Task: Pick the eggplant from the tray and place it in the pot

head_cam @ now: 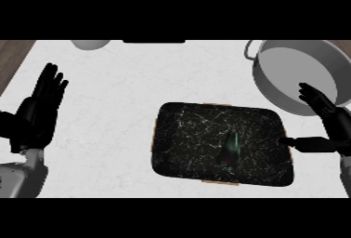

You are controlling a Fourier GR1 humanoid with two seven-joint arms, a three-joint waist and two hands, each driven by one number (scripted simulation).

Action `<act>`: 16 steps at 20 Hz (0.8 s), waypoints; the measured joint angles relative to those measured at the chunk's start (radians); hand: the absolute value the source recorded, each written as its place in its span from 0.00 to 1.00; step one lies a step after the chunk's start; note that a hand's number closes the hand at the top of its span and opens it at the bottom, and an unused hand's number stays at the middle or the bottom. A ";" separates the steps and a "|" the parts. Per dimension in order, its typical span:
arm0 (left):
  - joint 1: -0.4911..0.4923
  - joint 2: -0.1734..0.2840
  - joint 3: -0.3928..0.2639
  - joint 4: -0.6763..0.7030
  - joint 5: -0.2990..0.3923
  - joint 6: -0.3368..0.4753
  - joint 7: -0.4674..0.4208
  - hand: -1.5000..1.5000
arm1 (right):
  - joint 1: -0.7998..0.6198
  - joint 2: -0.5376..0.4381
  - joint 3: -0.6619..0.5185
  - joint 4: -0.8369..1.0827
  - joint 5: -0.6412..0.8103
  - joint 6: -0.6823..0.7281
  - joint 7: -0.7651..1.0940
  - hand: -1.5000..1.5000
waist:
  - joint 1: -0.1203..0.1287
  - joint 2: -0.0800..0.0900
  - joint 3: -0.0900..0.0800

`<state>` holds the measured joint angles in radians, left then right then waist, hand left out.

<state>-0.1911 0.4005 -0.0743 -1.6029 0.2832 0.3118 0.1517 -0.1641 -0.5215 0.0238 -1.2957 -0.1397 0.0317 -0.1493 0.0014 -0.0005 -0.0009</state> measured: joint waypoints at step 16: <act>-0.029 -0.025 0.010 -0.004 -0.039 -0.004 0.043 0.50 | -0.227 -0.046 0.263 -0.118 0.046 0.368 0.586 0.00 | 0.005 0.000 0.000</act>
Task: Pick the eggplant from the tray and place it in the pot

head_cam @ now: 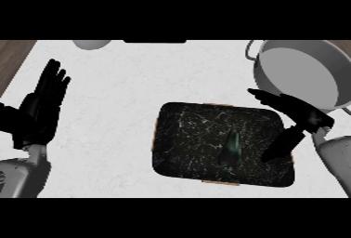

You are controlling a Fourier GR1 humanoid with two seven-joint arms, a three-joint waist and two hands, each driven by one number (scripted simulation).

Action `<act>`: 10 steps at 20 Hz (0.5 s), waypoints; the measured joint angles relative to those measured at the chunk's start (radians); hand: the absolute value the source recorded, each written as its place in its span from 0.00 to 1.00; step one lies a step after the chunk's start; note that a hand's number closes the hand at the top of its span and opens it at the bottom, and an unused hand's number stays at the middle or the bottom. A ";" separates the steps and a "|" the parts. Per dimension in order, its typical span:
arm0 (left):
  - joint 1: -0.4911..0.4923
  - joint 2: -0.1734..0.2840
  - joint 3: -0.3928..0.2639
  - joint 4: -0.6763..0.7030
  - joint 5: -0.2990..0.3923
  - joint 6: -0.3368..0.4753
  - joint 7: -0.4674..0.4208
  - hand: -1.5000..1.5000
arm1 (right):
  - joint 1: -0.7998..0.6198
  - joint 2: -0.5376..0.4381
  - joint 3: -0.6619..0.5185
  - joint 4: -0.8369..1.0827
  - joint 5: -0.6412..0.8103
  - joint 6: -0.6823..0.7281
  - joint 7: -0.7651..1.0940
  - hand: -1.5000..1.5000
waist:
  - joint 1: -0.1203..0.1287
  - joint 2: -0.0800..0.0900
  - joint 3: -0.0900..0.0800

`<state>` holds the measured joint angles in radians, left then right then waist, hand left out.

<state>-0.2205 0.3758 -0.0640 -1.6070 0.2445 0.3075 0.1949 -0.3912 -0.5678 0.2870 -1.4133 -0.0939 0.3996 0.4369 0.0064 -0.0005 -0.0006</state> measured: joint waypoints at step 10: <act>0.018 -0.053 0.040 -0.019 -0.053 -0.036 0.009 0.50 | 0.031 0.138 -0.015 -0.059 0.090 0.044 0.146 0.00 | -0.005 0.000 0.000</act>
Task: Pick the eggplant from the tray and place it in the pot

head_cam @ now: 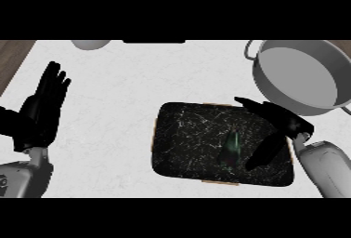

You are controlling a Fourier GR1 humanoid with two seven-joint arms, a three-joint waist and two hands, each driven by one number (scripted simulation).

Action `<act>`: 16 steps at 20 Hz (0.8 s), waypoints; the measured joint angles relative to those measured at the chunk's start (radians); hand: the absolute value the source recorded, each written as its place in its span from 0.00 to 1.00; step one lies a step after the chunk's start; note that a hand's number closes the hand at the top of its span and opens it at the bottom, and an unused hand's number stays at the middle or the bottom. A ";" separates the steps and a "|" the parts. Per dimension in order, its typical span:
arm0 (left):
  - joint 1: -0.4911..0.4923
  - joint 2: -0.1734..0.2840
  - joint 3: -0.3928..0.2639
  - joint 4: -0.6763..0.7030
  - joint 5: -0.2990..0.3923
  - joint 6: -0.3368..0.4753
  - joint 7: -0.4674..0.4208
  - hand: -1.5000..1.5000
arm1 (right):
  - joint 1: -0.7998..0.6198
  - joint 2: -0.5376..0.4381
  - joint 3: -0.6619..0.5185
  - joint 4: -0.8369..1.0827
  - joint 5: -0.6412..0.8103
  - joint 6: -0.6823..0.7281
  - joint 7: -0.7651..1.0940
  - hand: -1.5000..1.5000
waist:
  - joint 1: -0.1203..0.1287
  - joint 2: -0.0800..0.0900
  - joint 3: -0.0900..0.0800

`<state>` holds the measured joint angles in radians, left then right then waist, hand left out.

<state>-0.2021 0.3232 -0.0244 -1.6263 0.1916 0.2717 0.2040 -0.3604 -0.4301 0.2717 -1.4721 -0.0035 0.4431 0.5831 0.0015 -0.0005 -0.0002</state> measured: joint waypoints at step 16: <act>0.011 -0.060 0.067 -0.005 -0.060 -0.073 0.006 0.50 | 0.042 0.149 -0.020 0.098 0.263 0.020 -0.045 0.00 | 0.000 0.001 0.000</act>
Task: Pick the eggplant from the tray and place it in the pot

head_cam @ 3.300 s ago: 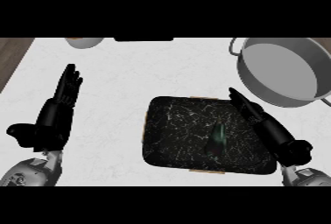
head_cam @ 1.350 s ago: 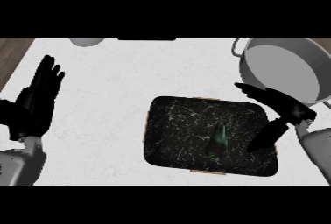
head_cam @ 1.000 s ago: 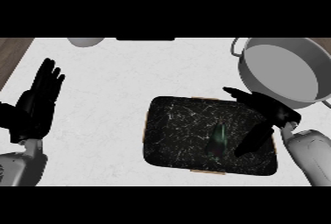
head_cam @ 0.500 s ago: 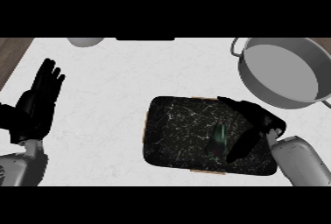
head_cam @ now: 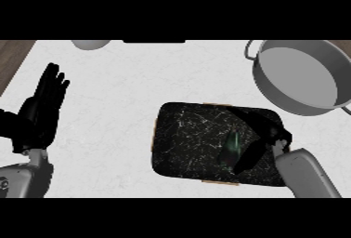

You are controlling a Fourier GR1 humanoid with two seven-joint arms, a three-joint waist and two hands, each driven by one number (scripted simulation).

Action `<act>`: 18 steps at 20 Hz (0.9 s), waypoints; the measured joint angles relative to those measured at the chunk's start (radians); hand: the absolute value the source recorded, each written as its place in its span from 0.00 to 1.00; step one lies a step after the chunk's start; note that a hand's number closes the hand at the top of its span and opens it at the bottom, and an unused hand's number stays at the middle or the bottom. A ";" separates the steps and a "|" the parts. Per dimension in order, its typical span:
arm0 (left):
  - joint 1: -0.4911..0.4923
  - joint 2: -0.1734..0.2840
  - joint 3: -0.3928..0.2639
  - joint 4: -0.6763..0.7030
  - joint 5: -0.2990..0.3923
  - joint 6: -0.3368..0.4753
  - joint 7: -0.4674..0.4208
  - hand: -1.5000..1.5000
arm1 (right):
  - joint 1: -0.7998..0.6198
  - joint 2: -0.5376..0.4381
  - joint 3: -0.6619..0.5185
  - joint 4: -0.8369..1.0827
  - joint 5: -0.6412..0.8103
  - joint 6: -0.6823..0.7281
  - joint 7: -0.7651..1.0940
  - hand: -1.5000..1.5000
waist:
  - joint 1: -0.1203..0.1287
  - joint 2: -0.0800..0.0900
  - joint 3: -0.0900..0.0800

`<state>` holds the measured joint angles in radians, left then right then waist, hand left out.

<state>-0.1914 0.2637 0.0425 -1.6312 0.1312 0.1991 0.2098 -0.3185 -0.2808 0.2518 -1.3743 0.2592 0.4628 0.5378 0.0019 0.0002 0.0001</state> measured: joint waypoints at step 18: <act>0.015 -0.022 0.046 -0.015 -0.014 -0.054 0.004 0.50 | -0.005 0.019 0.004 0.124 0.213 -0.034 -0.270 1.00 | -0.004 -0.018 -0.017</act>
<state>-0.1765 0.2413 0.0890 -1.6463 0.1173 0.1451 0.2139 -0.3231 -0.2616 0.2558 -1.2503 0.4719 0.4285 0.2678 -0.0019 -0.0178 -0.0166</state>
